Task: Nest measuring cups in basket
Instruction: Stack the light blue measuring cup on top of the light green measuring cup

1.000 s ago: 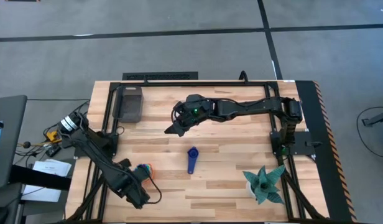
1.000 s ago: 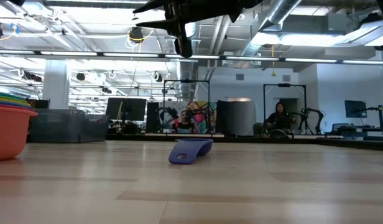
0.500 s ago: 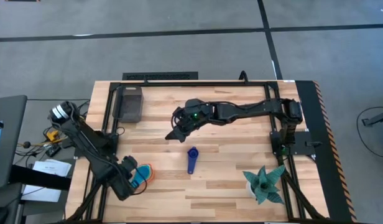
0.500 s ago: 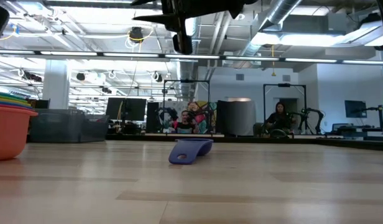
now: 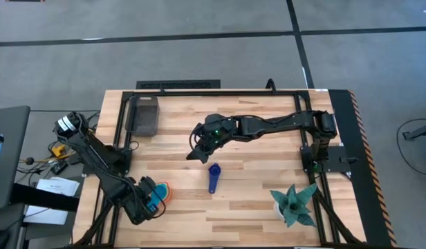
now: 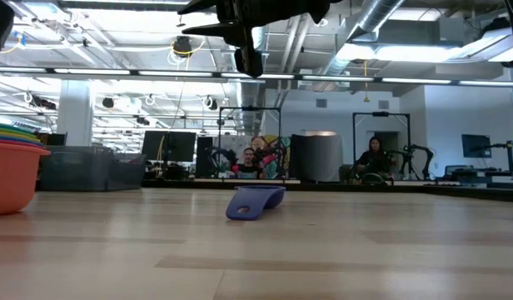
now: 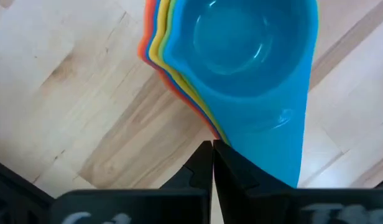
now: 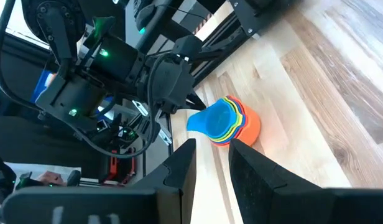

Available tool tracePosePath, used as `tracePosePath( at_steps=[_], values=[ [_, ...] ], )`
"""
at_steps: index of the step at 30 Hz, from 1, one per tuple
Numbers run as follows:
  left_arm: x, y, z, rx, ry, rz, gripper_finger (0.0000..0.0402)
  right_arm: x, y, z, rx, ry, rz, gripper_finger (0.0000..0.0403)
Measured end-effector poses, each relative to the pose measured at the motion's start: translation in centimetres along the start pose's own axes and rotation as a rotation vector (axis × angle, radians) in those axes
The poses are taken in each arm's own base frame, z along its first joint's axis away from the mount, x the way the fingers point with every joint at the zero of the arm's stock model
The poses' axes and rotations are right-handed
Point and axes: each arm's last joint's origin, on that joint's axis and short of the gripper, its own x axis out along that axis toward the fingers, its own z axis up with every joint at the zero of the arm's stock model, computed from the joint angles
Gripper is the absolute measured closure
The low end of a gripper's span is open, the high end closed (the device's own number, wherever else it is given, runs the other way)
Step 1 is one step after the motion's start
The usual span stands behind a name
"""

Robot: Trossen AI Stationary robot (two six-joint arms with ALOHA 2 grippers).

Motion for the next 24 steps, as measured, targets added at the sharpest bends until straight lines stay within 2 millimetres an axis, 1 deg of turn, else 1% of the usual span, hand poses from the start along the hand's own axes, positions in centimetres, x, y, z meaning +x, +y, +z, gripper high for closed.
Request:
tracePosePath(
  at_steps=[5, 11, 17, 24],
  values=[
    [0.0, -0.34, -0.04, -0.014, 0.003, -0.034, 0.0401, -0.01, -0.01, 0.01, 0.0, -0.001, 0.0, 0.0284],
    [0.01, 0.11, 0.02, -0.094, -0.006, 0.011, 0.0401, 0.0, 0.01, -0.03, -0.018, 0.008, 0.007, 0.0284],
    [0.0, -0.39, 0.15, -0.096, -0.044, -0.046, 0.0401, -0.03, -0.43, -0.49, -0.026, 0.059, -0.031, 0.0284],
    [0.01, -0.52, 0.32, -0.099, -0.088, -0.063, 0.0401, -0.05, -0.65, -0.72, -0.03, 0.082, -0.052, 0.0284]
  ],
)
